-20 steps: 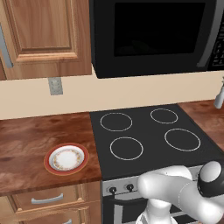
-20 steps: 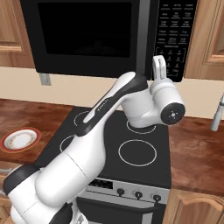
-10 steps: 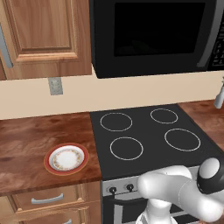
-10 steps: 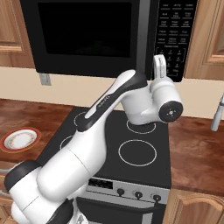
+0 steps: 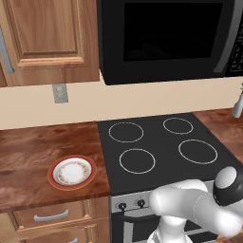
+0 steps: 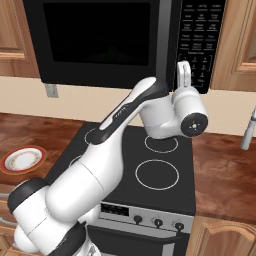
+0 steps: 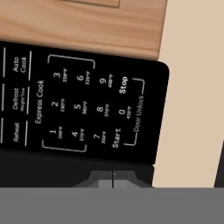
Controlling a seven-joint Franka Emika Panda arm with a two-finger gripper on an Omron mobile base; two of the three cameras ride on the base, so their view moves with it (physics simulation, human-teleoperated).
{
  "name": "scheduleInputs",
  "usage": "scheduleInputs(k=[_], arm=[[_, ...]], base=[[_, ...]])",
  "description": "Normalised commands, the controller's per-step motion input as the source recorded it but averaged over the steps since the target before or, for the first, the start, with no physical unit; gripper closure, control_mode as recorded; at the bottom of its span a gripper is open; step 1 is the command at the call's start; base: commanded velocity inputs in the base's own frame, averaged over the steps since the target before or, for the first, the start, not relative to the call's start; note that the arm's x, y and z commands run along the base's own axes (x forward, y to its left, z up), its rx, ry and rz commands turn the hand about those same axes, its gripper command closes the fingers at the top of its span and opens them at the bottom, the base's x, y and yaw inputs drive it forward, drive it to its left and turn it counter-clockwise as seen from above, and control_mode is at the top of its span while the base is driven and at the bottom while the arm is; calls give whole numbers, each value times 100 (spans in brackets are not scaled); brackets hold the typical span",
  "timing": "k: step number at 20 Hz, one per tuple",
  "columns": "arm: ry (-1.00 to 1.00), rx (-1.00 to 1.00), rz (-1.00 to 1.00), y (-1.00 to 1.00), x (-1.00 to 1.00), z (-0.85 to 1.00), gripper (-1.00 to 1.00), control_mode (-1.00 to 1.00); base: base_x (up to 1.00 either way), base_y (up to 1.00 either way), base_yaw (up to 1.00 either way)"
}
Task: Pick the corn from the counter and place it in the microwave. Then turn on the microwave.
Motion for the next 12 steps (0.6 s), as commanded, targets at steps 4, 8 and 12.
scheduleInputs(k=[4,8,12], arm=[[0,1,-1,-2,10,-2,100,-100],[0,1,-1,0,11,-3,100,-100],[0,0,-1,0,11,-4,100,-100]], base=[[0,0,0],[0,0,0],[0,0,0]])
